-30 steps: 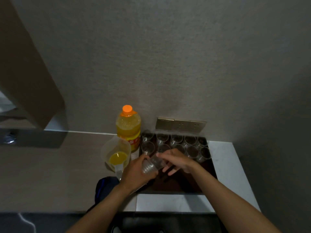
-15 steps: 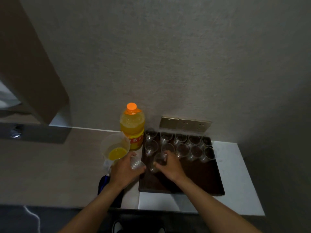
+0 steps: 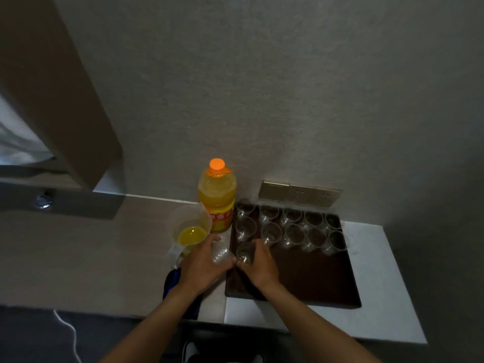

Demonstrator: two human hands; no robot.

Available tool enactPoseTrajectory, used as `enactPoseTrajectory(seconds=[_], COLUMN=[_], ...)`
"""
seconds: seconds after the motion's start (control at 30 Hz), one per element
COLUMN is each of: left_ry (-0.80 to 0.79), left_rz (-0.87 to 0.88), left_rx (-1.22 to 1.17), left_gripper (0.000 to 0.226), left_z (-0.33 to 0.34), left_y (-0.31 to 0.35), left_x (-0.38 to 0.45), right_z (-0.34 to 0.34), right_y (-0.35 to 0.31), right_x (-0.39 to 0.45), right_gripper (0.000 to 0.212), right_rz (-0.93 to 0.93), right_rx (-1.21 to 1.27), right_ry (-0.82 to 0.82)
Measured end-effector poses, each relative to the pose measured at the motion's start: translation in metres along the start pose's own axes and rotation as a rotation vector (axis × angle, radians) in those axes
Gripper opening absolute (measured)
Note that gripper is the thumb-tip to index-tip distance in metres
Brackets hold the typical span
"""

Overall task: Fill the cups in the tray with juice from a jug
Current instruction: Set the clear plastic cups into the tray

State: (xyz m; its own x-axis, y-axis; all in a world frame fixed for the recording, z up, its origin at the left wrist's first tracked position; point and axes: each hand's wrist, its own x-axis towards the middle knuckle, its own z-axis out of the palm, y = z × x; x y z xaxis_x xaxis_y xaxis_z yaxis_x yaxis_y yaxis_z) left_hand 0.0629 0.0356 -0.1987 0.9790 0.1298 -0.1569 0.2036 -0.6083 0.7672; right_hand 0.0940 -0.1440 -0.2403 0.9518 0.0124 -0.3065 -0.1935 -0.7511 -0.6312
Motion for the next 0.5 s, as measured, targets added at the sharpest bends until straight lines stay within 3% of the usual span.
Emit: enactPoseTrajectory(seconds=[0.1, 0.23, 0.3, 0.43, 0.5], left_ry=[-0.022, -0.044, -0.048, -0.038, -0.047], left_rz=[0.009, 0.01, 0.017, 0.047, 0.074], left_rx=[-0.026, -0.049, -0.059, -0.041, -0.027], left_gripper=[0.082, 0.082, 0.082, 0.081, 0.076], left_z=[0.001, 0.001, 0.0, -0.003, -0.005], left_y=[-0.002, -0.001, 0.003, 0.015, 0.022], left_x=[-0.002, -0.004, -0.005, -0.007, -0.006], right_z=[0.0, -0.002, -0.008, -0.024, -0.035], right_y=[0.001, 0.003, 0.004, -0.001, -0.009], right_x=[-0.001, -0.002, -0.003, -0.003, -0.002], right_gripper=[0.067, 0.094, 0.095, 0.049, 0.025], right_rz=[0.017, 0.051, 0.061, -0.022, -0.06], right_rx=[-0.018, 0.001, -0.007, 0.011, 0.134], right_ry=[0.002, -0.027, -0.009, 0.11, 0.082])
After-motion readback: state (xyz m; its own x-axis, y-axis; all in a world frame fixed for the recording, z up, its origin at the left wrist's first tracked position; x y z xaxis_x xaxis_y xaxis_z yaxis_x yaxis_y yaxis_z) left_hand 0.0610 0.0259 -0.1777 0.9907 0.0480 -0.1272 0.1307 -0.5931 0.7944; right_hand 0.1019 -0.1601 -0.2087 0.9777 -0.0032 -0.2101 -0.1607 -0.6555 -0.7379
